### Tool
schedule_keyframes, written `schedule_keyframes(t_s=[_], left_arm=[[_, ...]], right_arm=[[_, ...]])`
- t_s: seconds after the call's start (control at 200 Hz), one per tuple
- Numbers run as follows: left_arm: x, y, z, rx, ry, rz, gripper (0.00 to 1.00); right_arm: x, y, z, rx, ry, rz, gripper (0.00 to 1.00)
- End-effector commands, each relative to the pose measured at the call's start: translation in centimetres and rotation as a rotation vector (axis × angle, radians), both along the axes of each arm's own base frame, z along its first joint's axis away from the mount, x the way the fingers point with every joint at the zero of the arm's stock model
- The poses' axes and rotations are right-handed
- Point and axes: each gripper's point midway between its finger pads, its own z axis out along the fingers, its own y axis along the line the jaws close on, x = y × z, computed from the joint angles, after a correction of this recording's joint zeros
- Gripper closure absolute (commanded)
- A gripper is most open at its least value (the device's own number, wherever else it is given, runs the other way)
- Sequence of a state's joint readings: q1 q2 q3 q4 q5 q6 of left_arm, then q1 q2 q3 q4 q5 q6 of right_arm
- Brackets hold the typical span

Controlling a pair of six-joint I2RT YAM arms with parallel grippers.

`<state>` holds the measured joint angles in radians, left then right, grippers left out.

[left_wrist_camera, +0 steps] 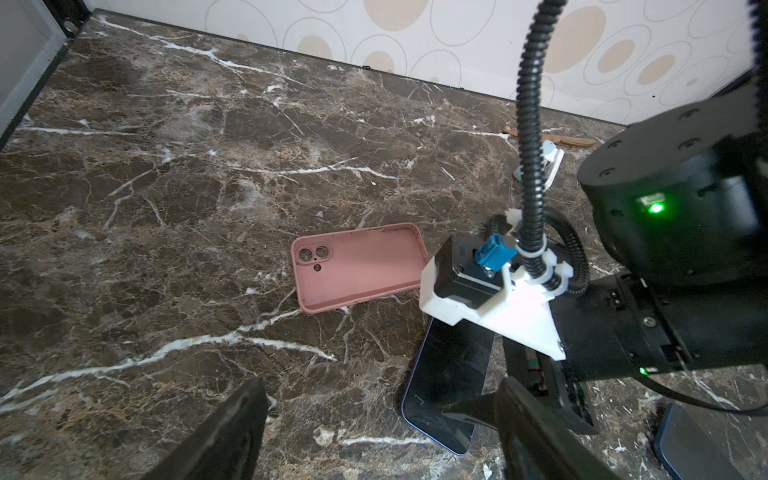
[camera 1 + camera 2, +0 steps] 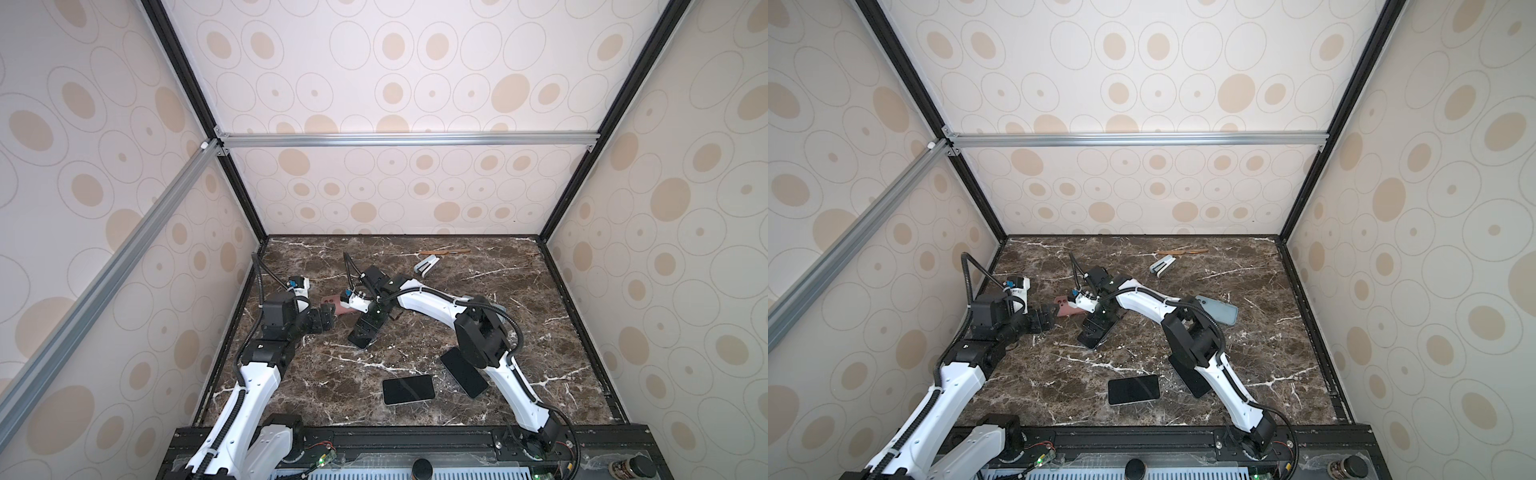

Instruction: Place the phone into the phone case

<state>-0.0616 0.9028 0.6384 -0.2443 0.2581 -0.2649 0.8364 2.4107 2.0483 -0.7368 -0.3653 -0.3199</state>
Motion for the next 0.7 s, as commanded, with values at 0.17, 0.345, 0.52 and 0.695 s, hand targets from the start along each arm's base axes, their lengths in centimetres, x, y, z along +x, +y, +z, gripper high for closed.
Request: schedule_keyframes(t_s=[0.17, 0.345, 0.52, 0.695], left_arm=[[0.1, 0.6, 0.8, 0.031, -0.039, 0.012, 0.14], [0.3, 0.7, 0.8, 0.032, -0.039, 0.016, 0.14], [0.3, 0.8, 1.2, 0.022, -0.052, 0.033, 0.14], [0.3, 1.1, 1.5, 0.02, -0.067, 0.051, 0.15]], right_arm=[[-3.5, -3.6, -0.1, -0.125, 0.074, 0.118, 0.17], [-1.9, -1.8, 1.3, -0.06, 0.001, 0.11, 0.16], [-0.6, 0.1, 1.7, -0.003, -0.031, 0.109, 0.15], [0.6, 1.5, 0.7, 0.016, -0.047, 0.115, 0.12]])
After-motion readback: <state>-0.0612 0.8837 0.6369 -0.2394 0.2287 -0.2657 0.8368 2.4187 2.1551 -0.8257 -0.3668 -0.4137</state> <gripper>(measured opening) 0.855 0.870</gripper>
